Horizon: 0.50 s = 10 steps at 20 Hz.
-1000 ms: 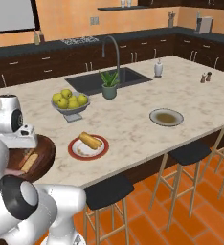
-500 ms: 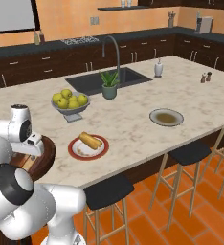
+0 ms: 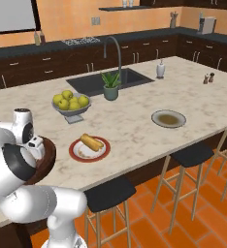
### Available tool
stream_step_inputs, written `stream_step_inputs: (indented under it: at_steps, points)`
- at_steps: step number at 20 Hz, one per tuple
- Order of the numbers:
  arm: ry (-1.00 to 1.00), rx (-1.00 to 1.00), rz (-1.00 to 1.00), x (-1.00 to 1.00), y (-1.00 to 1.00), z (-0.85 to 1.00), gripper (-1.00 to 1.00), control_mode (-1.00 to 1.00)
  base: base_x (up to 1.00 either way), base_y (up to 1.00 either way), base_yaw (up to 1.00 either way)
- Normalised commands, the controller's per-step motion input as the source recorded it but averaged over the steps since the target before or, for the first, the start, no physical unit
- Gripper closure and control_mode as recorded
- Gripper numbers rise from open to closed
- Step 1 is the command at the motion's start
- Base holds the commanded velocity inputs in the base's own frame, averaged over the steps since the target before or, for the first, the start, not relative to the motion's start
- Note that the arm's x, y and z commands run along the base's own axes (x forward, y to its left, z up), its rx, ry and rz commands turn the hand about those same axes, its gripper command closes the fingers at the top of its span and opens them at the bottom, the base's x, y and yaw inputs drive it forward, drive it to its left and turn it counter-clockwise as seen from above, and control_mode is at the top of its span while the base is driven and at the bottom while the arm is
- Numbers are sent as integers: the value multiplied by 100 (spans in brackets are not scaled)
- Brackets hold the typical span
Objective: Place one bun and one sausage from the bowl on each plate.
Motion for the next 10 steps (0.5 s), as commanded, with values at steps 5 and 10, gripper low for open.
stream_step_inputs:
  at_steps: [5, 10]
  points:
    - [-1, 0, -6, 4, 29, -7, -100, -100, 0, 0, 0]
    - [0, 0, -10, 4, 26, -17, -100, -100, 0, 0, 0]
